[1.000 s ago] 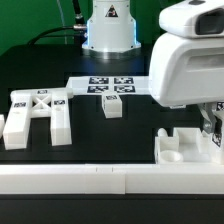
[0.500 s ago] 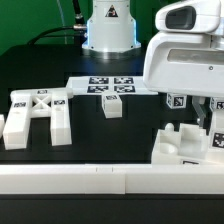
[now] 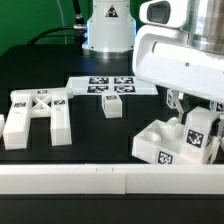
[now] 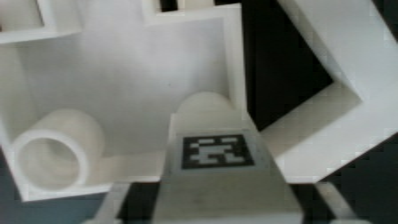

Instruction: Assemble chair

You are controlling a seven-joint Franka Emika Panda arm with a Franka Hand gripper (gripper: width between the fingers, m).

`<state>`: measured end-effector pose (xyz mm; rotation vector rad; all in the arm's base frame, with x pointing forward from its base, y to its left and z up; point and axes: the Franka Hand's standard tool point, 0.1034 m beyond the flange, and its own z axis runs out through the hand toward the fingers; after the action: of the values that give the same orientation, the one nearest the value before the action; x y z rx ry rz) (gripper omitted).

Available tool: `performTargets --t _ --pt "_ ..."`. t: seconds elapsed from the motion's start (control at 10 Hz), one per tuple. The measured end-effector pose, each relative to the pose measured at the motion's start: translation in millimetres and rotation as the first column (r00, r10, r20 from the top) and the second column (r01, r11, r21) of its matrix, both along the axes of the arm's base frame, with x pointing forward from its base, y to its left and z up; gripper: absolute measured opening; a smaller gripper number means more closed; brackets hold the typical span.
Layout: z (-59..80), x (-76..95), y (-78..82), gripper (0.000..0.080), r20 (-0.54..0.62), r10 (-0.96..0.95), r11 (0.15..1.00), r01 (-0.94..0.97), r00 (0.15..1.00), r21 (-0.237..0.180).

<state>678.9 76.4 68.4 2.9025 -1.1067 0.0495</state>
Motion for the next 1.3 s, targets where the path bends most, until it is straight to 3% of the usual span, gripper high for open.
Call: performTargets --t 0.1,0.2,0.3,0.6,1.1,1.3 --pt "0.2 0.0 0.6 0.0386 0.0 0.004 1.0 -0.004 1.0 0.0" --pt "3.9 1.0 2.4 0.0583 0.002 0.073 0.997 -0.073 0.997 0.001" --pt "13.0 0.3 3.9 0.0629 0.008 0.172 0.985 -0.172 0.985 0.003" --pt "34.4 -26.7 -8.1 0.0649 0.011 0.365 0.931 -0.365 0.931 0.007" --pt "30.6 -28.6 -7.6 0.0649 0.005 0.364 0.931 -0.364 0.932 0.008" --pt "35.8 -60.6 -11.6 0.0649 0.038 0.515 0.857 -0.515 0.856 -0.005"
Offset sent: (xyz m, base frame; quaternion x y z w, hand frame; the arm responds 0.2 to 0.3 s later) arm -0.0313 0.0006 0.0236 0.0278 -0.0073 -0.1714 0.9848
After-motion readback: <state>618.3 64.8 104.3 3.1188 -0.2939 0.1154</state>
